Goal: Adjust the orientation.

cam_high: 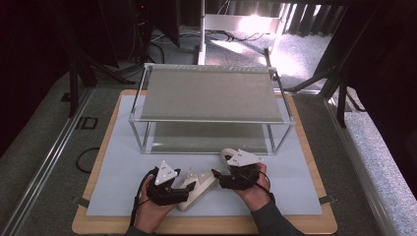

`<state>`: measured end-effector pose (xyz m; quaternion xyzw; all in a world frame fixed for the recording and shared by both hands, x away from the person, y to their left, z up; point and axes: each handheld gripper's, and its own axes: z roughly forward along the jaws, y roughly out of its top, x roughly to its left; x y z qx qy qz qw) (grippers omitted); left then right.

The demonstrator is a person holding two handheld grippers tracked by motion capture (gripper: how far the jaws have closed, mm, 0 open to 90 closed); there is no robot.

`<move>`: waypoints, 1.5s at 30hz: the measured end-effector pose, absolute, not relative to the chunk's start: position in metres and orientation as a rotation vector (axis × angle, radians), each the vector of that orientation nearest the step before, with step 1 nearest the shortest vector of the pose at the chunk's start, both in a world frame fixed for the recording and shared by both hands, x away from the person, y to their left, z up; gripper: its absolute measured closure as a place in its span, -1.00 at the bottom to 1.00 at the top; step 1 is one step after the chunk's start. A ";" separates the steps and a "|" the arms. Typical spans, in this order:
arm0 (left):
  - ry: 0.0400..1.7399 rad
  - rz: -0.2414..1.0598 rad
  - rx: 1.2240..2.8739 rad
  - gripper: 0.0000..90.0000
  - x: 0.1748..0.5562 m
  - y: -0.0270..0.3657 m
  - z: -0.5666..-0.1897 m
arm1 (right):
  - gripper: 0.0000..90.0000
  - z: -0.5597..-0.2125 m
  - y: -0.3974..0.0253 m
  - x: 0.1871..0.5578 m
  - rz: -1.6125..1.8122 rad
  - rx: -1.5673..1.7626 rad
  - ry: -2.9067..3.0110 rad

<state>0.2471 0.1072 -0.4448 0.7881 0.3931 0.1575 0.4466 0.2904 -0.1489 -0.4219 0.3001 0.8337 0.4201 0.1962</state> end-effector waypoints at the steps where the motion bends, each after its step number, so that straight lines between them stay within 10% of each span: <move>1: 0.964 0.404 1.948 -0.34 0.246 0.107 -0.444 | -0.25 -0.422 -0.150 0.290 1.181 0.844 2.338; 45: 0.873 0.280 2.040 0.89 0.257 0.104 -0.449 | -0.21 -0.428 -0.184 0.263 1.201 0.827 2.359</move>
